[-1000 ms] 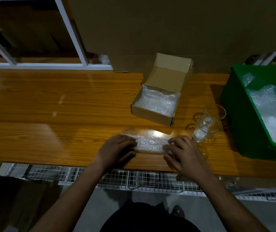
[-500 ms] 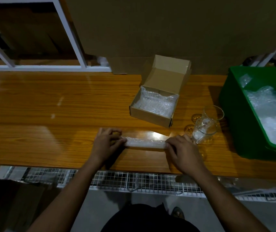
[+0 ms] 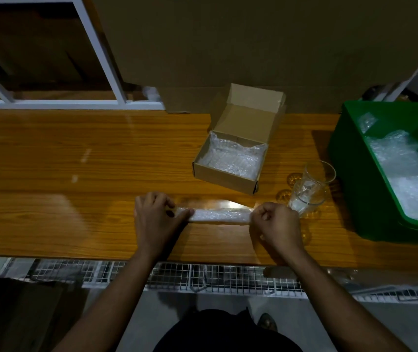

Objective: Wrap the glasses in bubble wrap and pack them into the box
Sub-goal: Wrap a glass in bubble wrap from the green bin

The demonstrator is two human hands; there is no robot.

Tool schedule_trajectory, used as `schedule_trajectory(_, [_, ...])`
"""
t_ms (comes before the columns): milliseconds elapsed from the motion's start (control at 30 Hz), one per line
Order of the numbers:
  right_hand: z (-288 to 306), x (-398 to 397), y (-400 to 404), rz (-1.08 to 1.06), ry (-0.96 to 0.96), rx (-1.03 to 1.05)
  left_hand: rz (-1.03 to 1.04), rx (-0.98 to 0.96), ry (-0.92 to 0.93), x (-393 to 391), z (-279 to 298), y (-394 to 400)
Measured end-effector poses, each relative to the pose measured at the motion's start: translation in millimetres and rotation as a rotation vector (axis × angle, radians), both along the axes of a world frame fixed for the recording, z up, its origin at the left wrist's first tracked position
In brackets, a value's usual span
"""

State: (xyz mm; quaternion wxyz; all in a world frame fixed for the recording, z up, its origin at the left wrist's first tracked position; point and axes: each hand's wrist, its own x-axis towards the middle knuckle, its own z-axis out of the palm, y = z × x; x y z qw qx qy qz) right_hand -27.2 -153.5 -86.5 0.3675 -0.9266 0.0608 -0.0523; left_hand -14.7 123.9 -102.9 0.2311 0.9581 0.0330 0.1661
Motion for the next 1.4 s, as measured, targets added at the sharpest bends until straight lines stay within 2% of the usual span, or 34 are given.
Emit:
schedule_trajectory(67, [-3, 2, 1, 0.033, 0.025, -0.028, -0.136, 0.106, -0.106, -1, 3, -1])
schedule_trajectory(167, [-6, 1, 4, 0.118, 0.031, -0.169, -0.51, 0.225, -0.28, 0, 9, -5])
schedule_trajectory(233, [-8, 1, 3, 0.155, 0.021, -0.319, -0.708, 0.269, -0.274, -1, 12, -7])
schedule_trajectory(300, [-8, 1, 1, 0.169, 0.005, -0.402, -0.791, 0.313, -0.194, 0, 12, -8])
schedule_trajectory(433, [-7, 4, 2, 0.174, -0.03, -0.467, -0.762, 0.39, -0.113, 3, 8, -5])
schedule_trajectory(633, [-4, 6, 3, 0.036, -0.022, -0.337, -0.564, 0.51, -0.159, -11, 7, -26])
schedule_trajectory(800, [-6, 3, 3, 0.019, -0.059, -0.288, -0.64, 0.47, -0.181, 1, 11, -28])
schedule_trajectory(867, [-7, 2, 2, 0.006, -0.087, -0.198, -0.673, 0.458, -0.172, 5, 14, -25])
schedule_trajectory(933, [-5, 0, 1, -0.024, -0.116, -0.023, -0.66, 0.475, -0.138, 9, 15, -22])
schedule_trajectory(1000, [0, -4, 1, -0.064, -0.073, 0.203, -0.595, 0.339, -0.069, 11, 16, -19])
schedule_trajectory(1033, [5, -6, 2, -0.082, -0.014, 0.368, -0.545, 0.143, -0.011, 9, 20, -20])
schedule_trajectory(1133, [27, -11, 13, -0.048, 0.238, 1.023, -0.427, -0.72, 0.268, -4, 41, -27])
schedule_trajectory(1167, [34, -11, 16, 0.001, 0.299, 1.118, -0.398, -0.96, 0.345, -8, 49, -31])
schedule_trajectory(1200, [40, -11, 20, 0.068, 0.343, 1.126, -0.373, -1.129, 0.399, -12, 54, -36])
schedule_trajectory(1267, [50, -9, 29, 0.224, 0.393, 1.075, -0.335, -1.258, 0.466, -17, 58, -43])
schedule_trajectory(1400, [58, -3, 46, 0.378, 0.347, 0.912, -0.377, -1.227, 0.47, -25, 56, -53])
